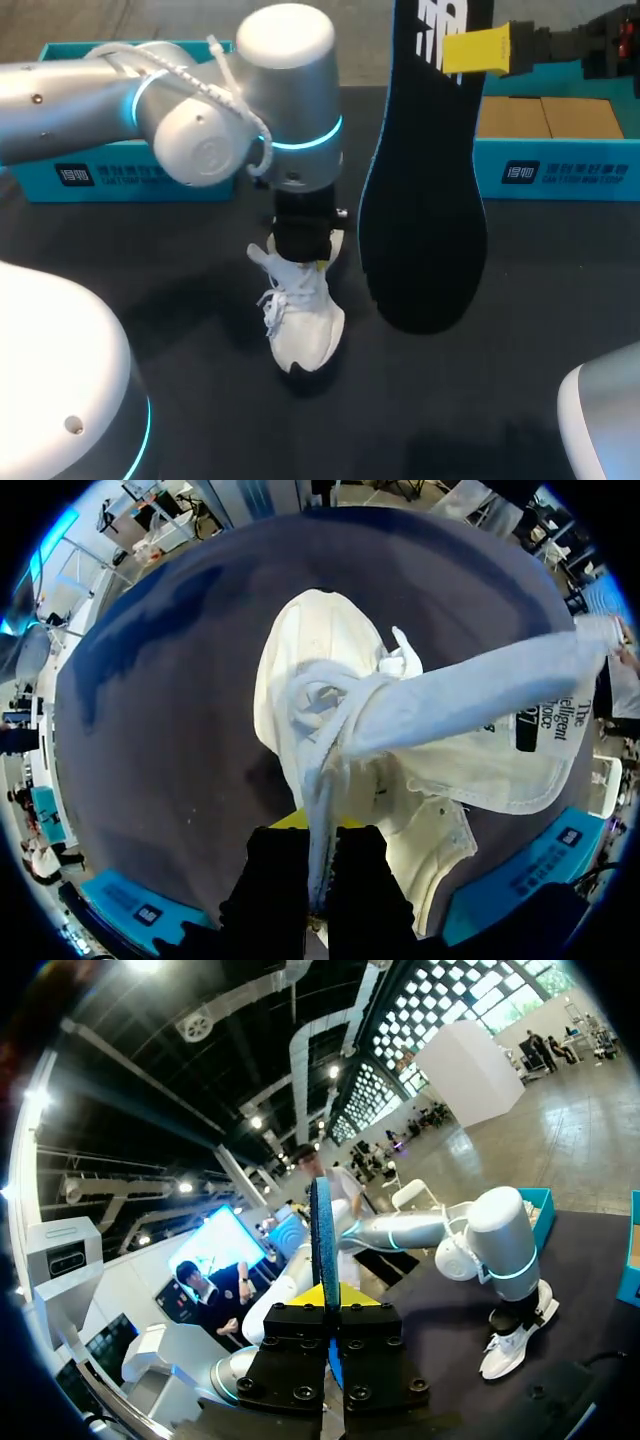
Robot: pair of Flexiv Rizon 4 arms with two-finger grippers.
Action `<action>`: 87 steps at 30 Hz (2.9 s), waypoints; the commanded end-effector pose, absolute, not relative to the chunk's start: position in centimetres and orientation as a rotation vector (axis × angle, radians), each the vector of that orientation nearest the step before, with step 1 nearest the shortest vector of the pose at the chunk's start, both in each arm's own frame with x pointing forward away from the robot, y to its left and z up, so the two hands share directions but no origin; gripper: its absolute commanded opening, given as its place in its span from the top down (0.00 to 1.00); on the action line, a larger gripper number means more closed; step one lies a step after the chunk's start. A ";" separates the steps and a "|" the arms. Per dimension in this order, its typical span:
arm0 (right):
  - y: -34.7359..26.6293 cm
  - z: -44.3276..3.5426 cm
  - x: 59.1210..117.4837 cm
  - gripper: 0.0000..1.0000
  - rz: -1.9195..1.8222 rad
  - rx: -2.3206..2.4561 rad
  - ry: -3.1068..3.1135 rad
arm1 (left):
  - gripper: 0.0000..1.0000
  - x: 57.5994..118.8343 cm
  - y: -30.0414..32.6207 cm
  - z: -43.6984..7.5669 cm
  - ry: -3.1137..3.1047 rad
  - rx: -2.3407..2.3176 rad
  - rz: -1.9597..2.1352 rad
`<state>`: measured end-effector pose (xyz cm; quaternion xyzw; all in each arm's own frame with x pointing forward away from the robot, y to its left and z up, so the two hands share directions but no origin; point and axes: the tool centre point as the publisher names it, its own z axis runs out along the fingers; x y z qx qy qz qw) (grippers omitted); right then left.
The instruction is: Take the shoe out of the shoebox, open the shoe tongue, remove and reinsert the insole, then place the shoe into the shoebox
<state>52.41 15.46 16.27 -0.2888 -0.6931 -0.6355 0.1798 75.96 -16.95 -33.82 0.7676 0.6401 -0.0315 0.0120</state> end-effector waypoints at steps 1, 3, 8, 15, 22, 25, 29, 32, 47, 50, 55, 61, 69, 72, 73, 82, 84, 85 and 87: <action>15.7 16.5 52.6 1.00 -1.790 -0.819 -1.962 | 1.00 76.6 -18.4 -34.6 2.040 2.408 -0.094; 15.7 16.5 52.6 1.00 -1.790 -0.819 -1.962 | 1.00 76.6 -18.5 -34.8 2.046 2.415 -0.104; 15.7 16.5 52.6 1.00 -1.790 -0.819 -1.962 | 1.00 76.3 -18.8 -35.7 2.058 2.440 -0.109; 15.7 16.5 52.6 1.00 -1.790 -0.819 -1.962 | 1.00 75.3 -19.1 -36.7 2.092 2.443 -0.138; 15.7 16.5 52.6 1.00 -1.790 -0.819 -1.962 | 1.00 75.2 -19.4 -37.7 2.106 2.406 -0.160; 15.7 16.5 52.6 1.00 -1.790 -0.819 -1.962 | 0.81 75.2 -19.4 -37.9 2.103 2.386 -0.167; 15.7 16.5 52.6 1.00 -1.790 -0.819 -1.962 | 0.00 75.4 -19.5 -37.8 2.105 2.357 -0.190; 15.7 16.5 52.6 1.00 -1.790 -0.819 -1.962 | 0.00 75.5 -19.8 -36.9 2.109 2.312 -0.242; 15.7 16.5 52.6 1.00 -1.790 -0.819 -1.962 | 0.00 77.9 -20.4 -30.1 2.093 2.033 -0.412; 15.7 16.5 52.6 1.00 -1.790 -0.819 -1.962 | 0.00 78.3 -20.3 -28.8 2.089 1.978 -0.463; 15.7 16.5 52.6 1.00 -1.790 -0.819 -1.962 | 0.00 78.7 -19.6 -27.1 2.075 1.918 -0.560; 15.7 16.5 52.6 1.00 -1.790 -0.819 -1.962 | 0.00 79.2 -18.4 -25.9 2.050 1.798 -0.715; 15.7 16.5 52.6 1.00 -1.790 -0.819 -1.962 | 0.00 79.9 -16.9 -23.4 1.895 1.560 -0.992; 15.7 16.5 52.6 1.00 -1.790 -0.819 -1.962 | 0.00 80.0 -16.1 -22.9 1.795 1.536 -1.082; 15.7 16.5 52.6 1.00 -1.790 -0.819 -1.962 | 0.00 80.0 -15.9 -22.7 1.753 1.528 -1.108; 15.7 16.5 52.6 1.00 -1.790 -0.819 -1.962 | 0.00 80.6 -15.4 -20.1 1.395 1.431 -1.157; 15.7 16.5 52.6 1.00 -1.790 -0.819 -1.962 | 0.00 80.9 -15.3 -19.6 1.346 1.406 -1.167; 15.7 16.5 52.6 1.00 -1.790 -0.819 -1.962 | 0.00 81.1 -15.3 -19.3 1.325 1.396 -1.172; 15.7 16.5 52.6 1.00 -1.790 -0.819 -1.962 | 0.00 81.4 -15.2 -18.8 1.280 1.375 -1.188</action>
